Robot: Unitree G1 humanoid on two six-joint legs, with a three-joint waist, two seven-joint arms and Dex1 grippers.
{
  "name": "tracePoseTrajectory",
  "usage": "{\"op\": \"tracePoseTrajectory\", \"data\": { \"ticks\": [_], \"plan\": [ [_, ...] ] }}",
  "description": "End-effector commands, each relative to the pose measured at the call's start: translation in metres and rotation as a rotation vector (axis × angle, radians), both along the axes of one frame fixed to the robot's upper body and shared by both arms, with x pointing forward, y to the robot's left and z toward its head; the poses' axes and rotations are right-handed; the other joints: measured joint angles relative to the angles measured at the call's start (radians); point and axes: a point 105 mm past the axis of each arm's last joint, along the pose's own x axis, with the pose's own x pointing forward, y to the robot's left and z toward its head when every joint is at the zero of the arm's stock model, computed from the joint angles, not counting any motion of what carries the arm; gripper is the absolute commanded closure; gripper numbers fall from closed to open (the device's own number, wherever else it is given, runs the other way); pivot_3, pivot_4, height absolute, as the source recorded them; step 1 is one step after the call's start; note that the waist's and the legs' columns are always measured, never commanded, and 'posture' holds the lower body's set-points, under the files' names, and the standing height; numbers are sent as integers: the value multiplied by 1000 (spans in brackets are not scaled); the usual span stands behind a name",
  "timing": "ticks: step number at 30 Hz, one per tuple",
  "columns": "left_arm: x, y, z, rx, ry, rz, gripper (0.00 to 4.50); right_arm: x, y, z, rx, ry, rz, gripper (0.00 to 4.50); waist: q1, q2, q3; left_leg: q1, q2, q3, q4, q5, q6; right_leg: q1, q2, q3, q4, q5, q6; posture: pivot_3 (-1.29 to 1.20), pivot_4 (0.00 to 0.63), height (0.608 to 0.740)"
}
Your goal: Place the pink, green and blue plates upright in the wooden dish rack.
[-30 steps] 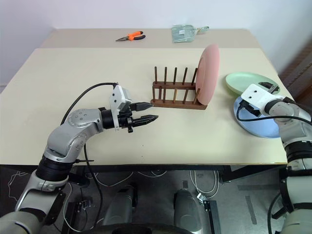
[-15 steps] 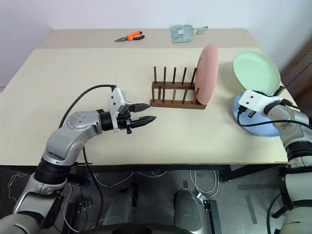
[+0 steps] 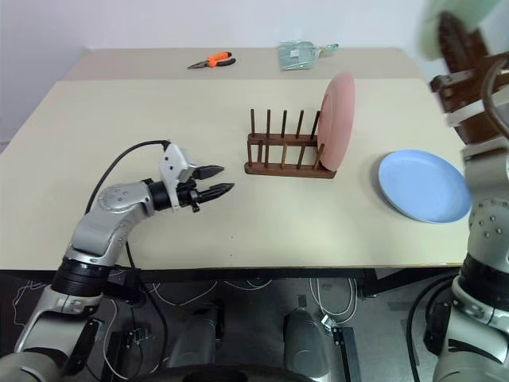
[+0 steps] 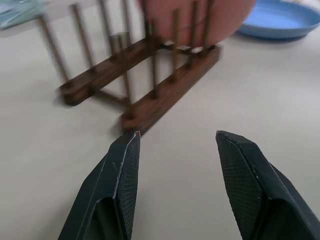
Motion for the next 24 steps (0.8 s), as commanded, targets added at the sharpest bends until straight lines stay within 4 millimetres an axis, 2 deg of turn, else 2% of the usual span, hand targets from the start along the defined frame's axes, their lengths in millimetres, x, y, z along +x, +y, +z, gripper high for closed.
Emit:
{"op": "tracePoseTrajectory", "data": {
  "ticks": [1, 5, 9, 20, 24],
  "plan": [
    [4, 14, 8, 13, -53, 32, 2050, 0, 37, -21, 4, 122, 108, 4475, 2, 0, 0, 0, 0, 0, 0, 0, 0, 0, 0, 0, 0, 0, 0, 0, 150, 740],
    [2, 13, 7, 10, -52, 24, 2050, 8, 63, -53, -49, 245, 141, 4475, 8, -1, 0, -2, -1, 0, 1, 0, 0, 0, 0, 0, -1, 0, -1, 0, 150, 740],
    [-3, 7, 5, 2, -48, 14, 2050, 30, 65, -78, -125, 343, 54, 4475, 6, -1, 0, -3, 0, 0, 1, 0, 0, -2, 0, 0, 0, 0, -1, 0, 150, 740],
    [-7, 3, 3, -1, -39, 13, 2050, 44, 68, -98, -185, 422, 94, 4475, 4, -1, 0, -2, 0, 0, 1, 0, 1, -2, 0, 0, 0, 0, 0, 0, 150, 740],
    [-7, 2, 3, 1, -38, 14, 2050, 47, 69, -98, -196, 414, 101, 4475, 5, -1, 0, -2, 0, 0, 1, 0, 1, -2, 0, 0, 0, 0, 0, 0, 150, 740]
  ]
}}
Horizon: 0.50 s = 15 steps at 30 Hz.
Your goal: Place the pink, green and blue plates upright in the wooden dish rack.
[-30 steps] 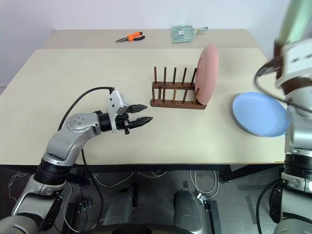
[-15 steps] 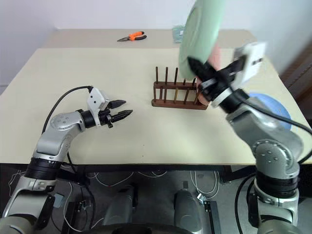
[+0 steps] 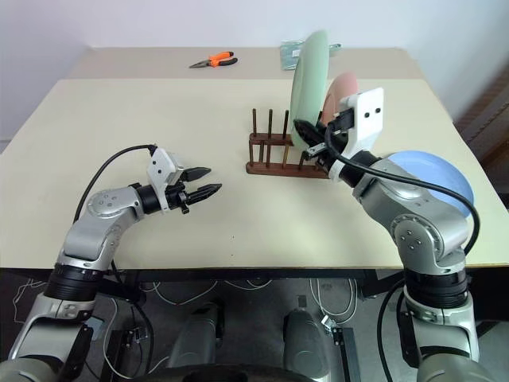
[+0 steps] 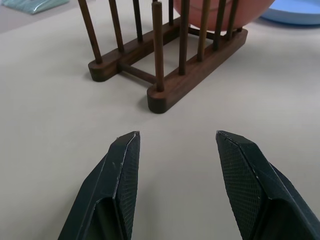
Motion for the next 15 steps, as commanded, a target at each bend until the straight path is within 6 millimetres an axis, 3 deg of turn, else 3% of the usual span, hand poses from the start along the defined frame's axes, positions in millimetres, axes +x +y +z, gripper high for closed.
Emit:
{"op": "tracePoseTrajectory", "data": {
  "ticks": [1, 6, 9, 14, 15],
  "plan": [
    [-2, -4, 11, 0, -44, -16, 2050, -1, 2, 16, 2, -69, 18, 4475, 0, 0, 0, 0, 0, 0, 0, 0, 0, 0, 0, 0, 0, 0, 0, 0, 150, 740],
    [-3, -7, 9, 2, -39, -26, 2050, 10, -1, 10, -8, -9, -9, 4475, 0, 0, 0, 0, 0, 0, 0, 0, 0, 0, 0, 0, 0, 0, 0, 0, 150, 740],
    [-2, -8, 9, 2, -39, -31, 2050, 17, -3, 9, -28, 10, -28, 3349, 0, 0, 0, 0, 0, 0, 0, 0, 0, 0, 0, 0, 0, 0, 0, 0, 150, 740],
    [-2, -9, 8, 5, -39, -32, 2050, 22, -5, 19, -76, -43, -59, 900, 0, 0, 0, 0, 0, 0, 0, 0, 0, 0, 0, 0, 0, 0, 0, 0, 150, 740],
    [-2, -9, 8, 5, -38, -31, 2050, 21, -6, 23, -87, -67, -61, 900, 0, 0, 0, 0, 0, 0, 0, 0, 0, 0, 0, 0, 0, 0, 0, 0, 150, 740]
  ]
}}
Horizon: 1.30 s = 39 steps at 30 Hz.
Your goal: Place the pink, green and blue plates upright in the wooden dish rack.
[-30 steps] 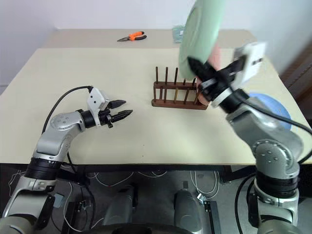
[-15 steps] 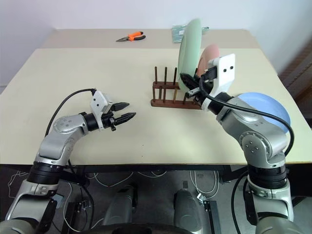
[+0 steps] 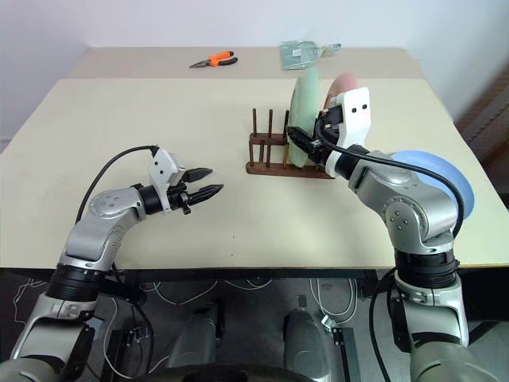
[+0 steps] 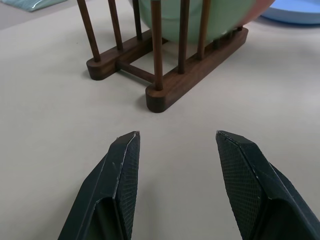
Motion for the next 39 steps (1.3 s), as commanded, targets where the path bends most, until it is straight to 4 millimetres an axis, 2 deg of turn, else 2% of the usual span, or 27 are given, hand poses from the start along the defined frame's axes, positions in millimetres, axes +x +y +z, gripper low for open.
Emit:
{"op": "tracePoseTrajectory", "data": {
  "ticks": [1, 5, 8, 11, 14, 15, 17, 20, 23, 27, 29, 30, 32, 35, 39],
  "plan": [
    [-2, -5, 9, 5, -42, -25, 2050, -6, 0, 29, -52, -147, 5, 900, 0, 0, 0, 0, 0, 0, 0, 0, 0, 0, 0, 0, 0, 0, 0, 0, 150, 740],
    [-3, -5, 8, 7, -39, -23, 2050, -20, -2, 51, -117, -269, 33, 900, 0, 0, 0, 0, 0, 0, 0, 0, 0, 0, 0, 0, 0, 0, 0, 0, 150, 740],
    [-3, -5, 8, 9, -39, -24, 2050, -39, -22, 73, -173, -351, 22, 900, 3, 0, 0, 0, 0, 0, 0, 0, 0, 0, 0, 0, 0, 0, 0, 0, 150, 740],
    [-3, -6, 7, 15, -38, -33, 2050, -49, -38, 81, -178, -361, 8, 900, 4, 0, 0, 0, 0, 0, 0, 0, 0, 0, 0, 0, -1, 0, 0, 0, 150, 740],
    [-2, -9, 6, 23, -38, -45, 2050, -56, -73, 91, -119, -373, -87, 20, 2, 0, 0, 0, 0, 0, 0, 0, 0, 0, 0, 0, -1, 0, 0, 0, 150, 740],
    [-1, -10, 6, 24, -38, -50, 2050, -56, -93, 89, -113, -359, -169, 20, 3, 0, 0, 0, 0, 0, 0, 0, 0, 0, 0, 0, -1, 0, 0, 0, 150, 740],
    [-1, -11, 6, 24, -36, -59, 2050, -54, -125, 78, -141, -315, -305, 20, 5, 0, 0, 0, 0, 0, 0, 0, 0, 0, 0, 0, -1, 0, 0, 0, 150, 740],
    [-1, -13, 5, 30, -33, -76, 2050, -55, -152, 38, -239, -180, -398, 20, 4, 0, 0, 0, 0, 0, 0, 0, 0, 1, 0, 0, -1, 0, 0, 0, 150, 740],
    [-1, -17, 4, 34, -29, -96, 2050, -58, -153, -13, -350, -25, -378, 20, -1, 0, 0, 1, 0, 0, 0, 0, 0, 1, 0, 0, -1, 0, 0, 0, 150, 740],
    [-2, -21, 4, 31, -27, -116, 2050, -58, -149, -61, -484, 97, -364, 20, -9, 2, -1, 2, 0, 1, 0, 0, 0, 0, 0, 2, 0, 0, 0, 0, 150, 740],
    [-4, -25, 5, 28, -29, -134, 2050, -51, -157, -98, -580, 184, -423, 20, -7, 0, -1, 2, 0, 1, 0, 0, 0, 1, 0, 2, 0, 0, 0, 0, 150, 740],
    [-4, -27, 5, 28, -30, -139, 2050, -48, -163, -113, -649, 207, -459, 257, -5, 0, -2, 2, 0, 1, 1, 0, 0, 1, 0, 2, 0, 0, 0, 0, 150, 740],
    [-4, -27, 5, 29, -31, -140, 2050, -46, -174, -126, -749, 227, -497, 920, 1, 0, -2, 2, 0, 1, 1, 0, 0, 1, 0, 2, -1, 0, 0, 0, 150, 740],
    [-5, -24, 5, 31, -32, -133, 2050, -45, -176, -133, -736, 247, -491, 2417, 2, 0, -2, 1, -1, 1, 1, 0, 0, 1, 0, 3, -1, 0, 0, 0, 150, 740],
    [-7, -22, 2, 38, -30, -126, 2050, -42, -180, -129, -767, 232, -514, 4467, 2, 0, -2, 1, -1, 1, 1, 0, 0, 1, 0, 3, -1, 0, 0, 0, 150, 740]
  ]
}}
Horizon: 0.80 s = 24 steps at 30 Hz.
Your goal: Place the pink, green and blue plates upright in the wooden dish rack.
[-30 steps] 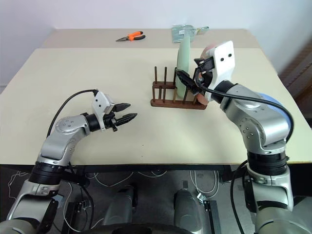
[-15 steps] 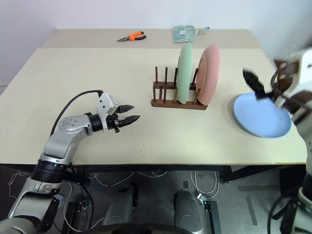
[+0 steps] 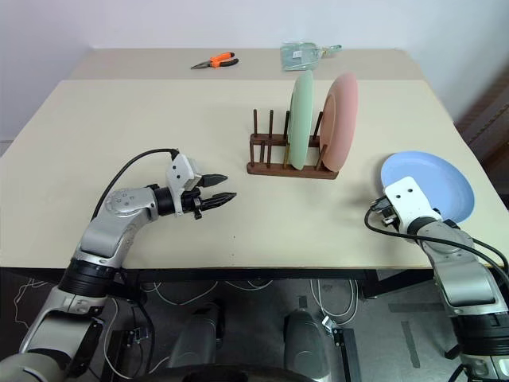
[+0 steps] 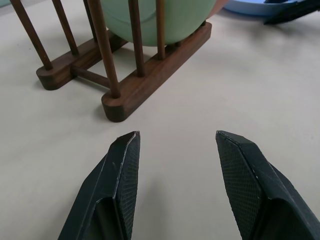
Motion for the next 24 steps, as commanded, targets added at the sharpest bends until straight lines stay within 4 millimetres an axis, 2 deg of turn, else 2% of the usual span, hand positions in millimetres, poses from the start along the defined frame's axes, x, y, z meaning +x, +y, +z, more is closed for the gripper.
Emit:
{"op": "tracePoseTrajectory", "data": {
  "ticks": [1, 4, 7, 10, 11, 12, 13, 15, 17, 20, 23, 24],
  "plan": [
    [-2, 1, 10, -3, -50, -4, 2050, 4, -8, 10, -36, -38, -35, 4467, -2, 0, 0, 0, 0, 0, 0, 0, 0, 0, 0, 0, 0, 0, 0, 0, 150, 740],
    [-2, 1, 10, -3, -50, -3, 2050, 6, -9, 14, -32, -58, -46, 4467, -2, 0, 0, 0, 0, 0, 0, 0, 0, 0, 0, 0, 0, 0, 0, 0, 150, 740],
    [-2, 1, 10, -4, -49, -2, 2050, 14, -6, 51, -81, -214, -37, 4467, -2, 0, 0, 0, 0, 0, 0, 0, 0, 0, 0, 0, 0, 0, 0, 0, 150, 740],
    [-1, 4, 10, -3, -48, 6, 2050, 21, 9, 117, -7, -511, -7, 4467, -7, 1, 1, 0, 0, 0, 0, 0, 0, -1, 0, 0, 0, 0, 0, 0, 150, 740],
    [0, 5, 10, -2, -49, 10, 2050, 20, 17, 146, 44, -637, 15, 4467, -9, 1, 1, 0, 0, 0, 0, 0, 0, -1, 0, 0, 1, 0, 0, 0, 150, 740],
    [0, 6, 10, -1, -49, 13, 2050, 18, 22, 163, 77, -712, 30, 4467, -10, 2, 1, 0, 0, 0, -1, 0, 0, -1, 0, 0, 1, 0, 0, 0, 150, 740],
    [1, 8, 10, -1, -50, 20, 2050, 13, 33, 191, 166, -822, 81, 4467, -10, 2, 1, 0, 1, 0, -1, 0, 0, -1, 1, 0, 1, 0, 0, 0, 150, 740],
    [3, 10, 11, -2, -52, 28, 2050, 3, 58, 231, 349, -950, 217, 4467, -6, 2, 1, 0, 1, 0, -1, 0, 0, -1, 1, 0, 1, 0, 1, 0, 150, 740],
    [3, 11, 11, -5, -55, 30, 2050, -9, 91, 256, 521, -981, 404, 4467, -2, 2, 1, 0, 1, 0, -2, 0, 0, -1, 1, 0, 1, 0, 1, 0, 150, 740],
    [4, 11, 12, -7, -59, 33, 2050, -22, 116, 270, 635, -966, 552, 4467, 6, 1, 1, 0, 1, -1, -2, 0, 0, 0, 1, 0, 0, 0, 1, 0, 150, 740],
    [12, 29, 16, -43, -86, 111, 2050, -43, 176, 287, 1070, -837, 865, 4467, -2, 2, 1, 0, 1, -1, -1, 0, 0, 0, 1, 0, 0, 0, 0, 0, 150, 740],
    [14, 34, 17, -56, -91, 134, 2050, -47, 189, 289, 1178, -780, 920, 4467, -12, 3, 2, 0, 1, -1, -1, 0, 0, -1, 1, 0, 1, 0, 0, 0, 150, 740]
  ]
}}
